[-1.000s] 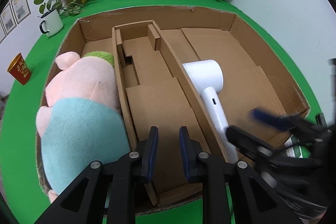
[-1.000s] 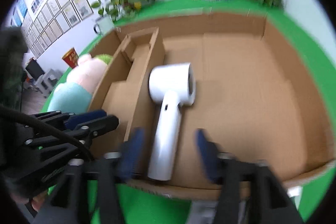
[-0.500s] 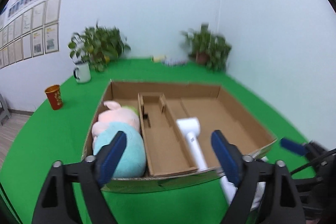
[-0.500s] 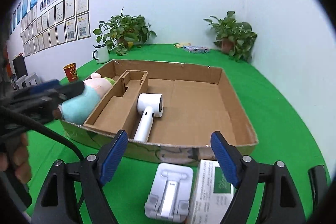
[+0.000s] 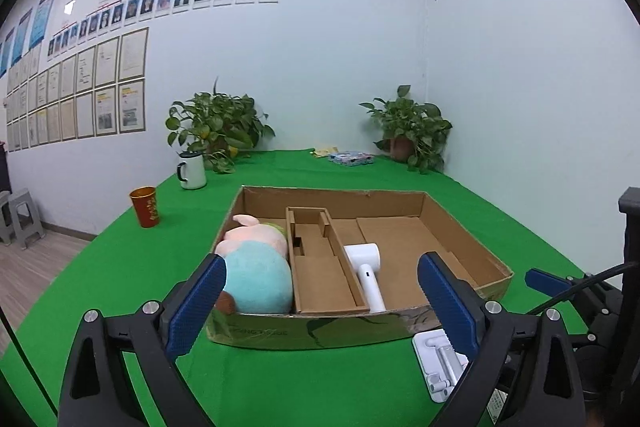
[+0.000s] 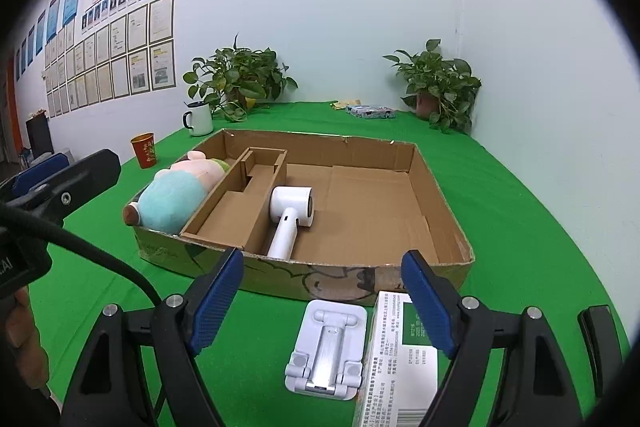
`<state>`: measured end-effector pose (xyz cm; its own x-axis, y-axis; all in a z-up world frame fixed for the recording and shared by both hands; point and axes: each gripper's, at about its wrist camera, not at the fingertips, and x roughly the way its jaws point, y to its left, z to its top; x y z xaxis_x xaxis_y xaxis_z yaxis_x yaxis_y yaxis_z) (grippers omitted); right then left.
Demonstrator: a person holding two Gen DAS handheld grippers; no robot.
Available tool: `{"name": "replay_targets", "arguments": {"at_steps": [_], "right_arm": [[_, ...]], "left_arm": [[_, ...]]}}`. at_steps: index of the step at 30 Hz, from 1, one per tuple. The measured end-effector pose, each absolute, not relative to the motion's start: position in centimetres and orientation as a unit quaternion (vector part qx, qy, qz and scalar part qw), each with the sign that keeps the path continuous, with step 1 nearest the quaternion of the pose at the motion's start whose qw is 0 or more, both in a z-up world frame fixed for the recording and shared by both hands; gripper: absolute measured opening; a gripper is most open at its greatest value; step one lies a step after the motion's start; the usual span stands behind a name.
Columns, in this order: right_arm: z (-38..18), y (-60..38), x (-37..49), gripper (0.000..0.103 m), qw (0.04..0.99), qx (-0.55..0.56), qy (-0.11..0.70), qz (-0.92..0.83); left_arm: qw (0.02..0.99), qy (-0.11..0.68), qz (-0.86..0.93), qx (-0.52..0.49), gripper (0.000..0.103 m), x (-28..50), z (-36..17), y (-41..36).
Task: Organize objects
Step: 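Withdraw both tools from the box and move to the white phone stand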
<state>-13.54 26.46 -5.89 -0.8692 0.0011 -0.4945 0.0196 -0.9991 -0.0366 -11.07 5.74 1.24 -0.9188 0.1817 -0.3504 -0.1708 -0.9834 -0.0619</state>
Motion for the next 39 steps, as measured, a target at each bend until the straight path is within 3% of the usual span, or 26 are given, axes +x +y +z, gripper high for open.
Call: {"name": "replay_targets", "arguments": {"at_steps": [3,4,5,7,8,9,11,12,13,14,15,39], "right_arm": [[-5.9,26.7,-13.3,0.079,0.001,0.252,0.019,-0.968],[-5.9,26.9,-13.1,0.075,-0.002,0.248,0.017,-0.969],[-5.9,27.0,-13.0,0.067,-0.010,0.243,0.018,-0.970],[-5.8,27.1,-12.8,0.023,-0.024,0.240,0.022,-0.970],[-5.8,27.2,-12.8,0.019,-0.028,0.242,0.023,-0.970],[-5.9,27.3,-12.9,0.019,-0.027,0.244,0.022,-0.969],[-5.9,27.3,-12.9,0.021,-0.015,0.248,0.016,-0.968],[-6.0,27.3,-13.0,0.041,-0.010,0.249,0.017,-0.968],[-6.0,27.2,-12.9,0.076,-0.008,0.248,0.021,-0.969],[-6.1,27.2,-12.8,0.089,-0.006,0.242,0.022,-0.970],[-6.0,27.2,-12.5,0.094,-0.002,0.232,0.019,-0.972],[-7.0,27.8,-12.7,0.094,0.010,0.257,0.014,-0.966]], "left_arm": [[0.076,-0.028,0.979,-0.189,0.095,-11.3,1.1,5.3],[0.077,-0.031,0.978,-0.192,0.089,-11.4,1.0,5.1],[0.083,-0.031,0.977,-0.196,0.078,-11.6,0.9,5.1],[0.100,-0.020,0.971,-0.215,0.018,-12.1,0.5,5.3],[0.108,-0.015,0.968,-0.226,0.011,-12.3,0.3,5.5],[0.111,-0.011,0.967,-0.230,0.010,-12.3,0.1,5.7],[0.105,-0.006,0.969,-0.224,0.013,-12.2,0.0,5.9],[0.099,-0.002,0.970,-0.223,0.030,-12.1,0.0,6.0],[0.092,0.001,0.970,-0.223,0.072,-12.1,0.1,6.0],[0.088,-0.001,0.972,-0.219,0.094,-12.0,0.2,5.9],[0.082,-0.011,0.975,-0.205,0.101,-11.7,0.4,5.6],[0.097,-0.019,0.965,-0.243,0.102,-13.6,-1.9,4.1]]}}
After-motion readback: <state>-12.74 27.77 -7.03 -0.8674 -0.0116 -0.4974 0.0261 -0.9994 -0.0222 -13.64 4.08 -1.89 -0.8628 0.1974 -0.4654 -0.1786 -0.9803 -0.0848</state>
